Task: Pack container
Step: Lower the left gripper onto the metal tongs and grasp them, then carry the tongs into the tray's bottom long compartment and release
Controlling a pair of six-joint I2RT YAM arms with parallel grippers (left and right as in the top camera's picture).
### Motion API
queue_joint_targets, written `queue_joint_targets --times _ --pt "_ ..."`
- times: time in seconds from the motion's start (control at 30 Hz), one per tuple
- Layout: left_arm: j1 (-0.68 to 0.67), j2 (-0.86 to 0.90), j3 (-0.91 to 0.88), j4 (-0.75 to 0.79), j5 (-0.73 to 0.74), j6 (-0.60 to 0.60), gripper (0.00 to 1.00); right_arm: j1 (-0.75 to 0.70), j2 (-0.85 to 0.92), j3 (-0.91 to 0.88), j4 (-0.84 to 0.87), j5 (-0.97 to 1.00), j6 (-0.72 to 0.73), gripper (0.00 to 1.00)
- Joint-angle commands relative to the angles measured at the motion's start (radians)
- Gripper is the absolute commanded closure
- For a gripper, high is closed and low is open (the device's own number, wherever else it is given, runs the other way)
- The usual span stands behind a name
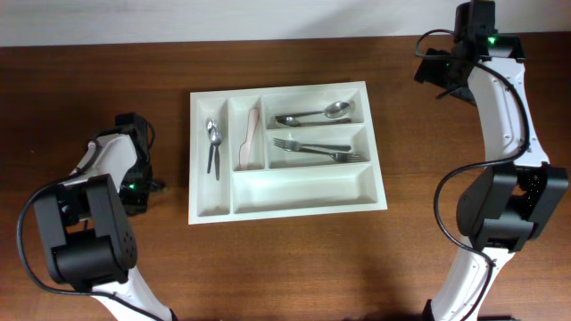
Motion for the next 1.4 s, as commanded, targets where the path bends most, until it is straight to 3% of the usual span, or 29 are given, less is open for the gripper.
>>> queue_joint_targets --times 0.0,0.07,0.17,0.3,0.37,0.43,0.47,0.63,1.0,1.37 --pt "0.003 0.003 -0.033 0.056 0.000 0.068 0.43 0.003 0.009 -0.005 0.003 0.009 0.012 0.01" --pt "0.003 0.003 -0.035 0.063 0.000 0.070 0.46 0.003 0.009 -0.005 0.003 0.009 0.012 0.02" --pt "0.003 0.003 -0.035 0.058 0.005 0.070 0.59 0.003 0.009 -0.005 0.003 0.009 0.012 0.01" --pt "0.003 0.003 -0.035 0.050 0.029 0.071 0.63 0.003 0.009 -0.005 0.003 0.009 0.012 0.01" --pt "0.003 0.003 -0.035 0.043 0.030 0.071 0.71 0.003 0.009 -0.005 0.003 0.009 0.012 0.01" --pt "0.003 0.003 -0.035 0.038 0.030 0.071 0.94 0.003 0.009 -0.005 0.003 0.009 0.012 0.01" --pt "0.003 0.003 -0.035 0.035 0.030 0.071 0.98 0.003 0.009 -0.005 0.003 0.009 0.012 0.01" --pt "0.003 0.003 -0.035 0.023 0.026 0.072 0.98 0.003 0.009 -0.005 0.003 0.009 0.012 0.01" --pt "0.003 -0.005 0.023 0.079 -0.092 0.510 0.98 0.003 0.009 -0.005 0.003 0.009 0.012 0.01" --pt "-0.020 -0.019 0.342 0.100 -0.034 1.046 0.98 0.003 0.009 -0.005 0.003 0.009 0.012 0.01"
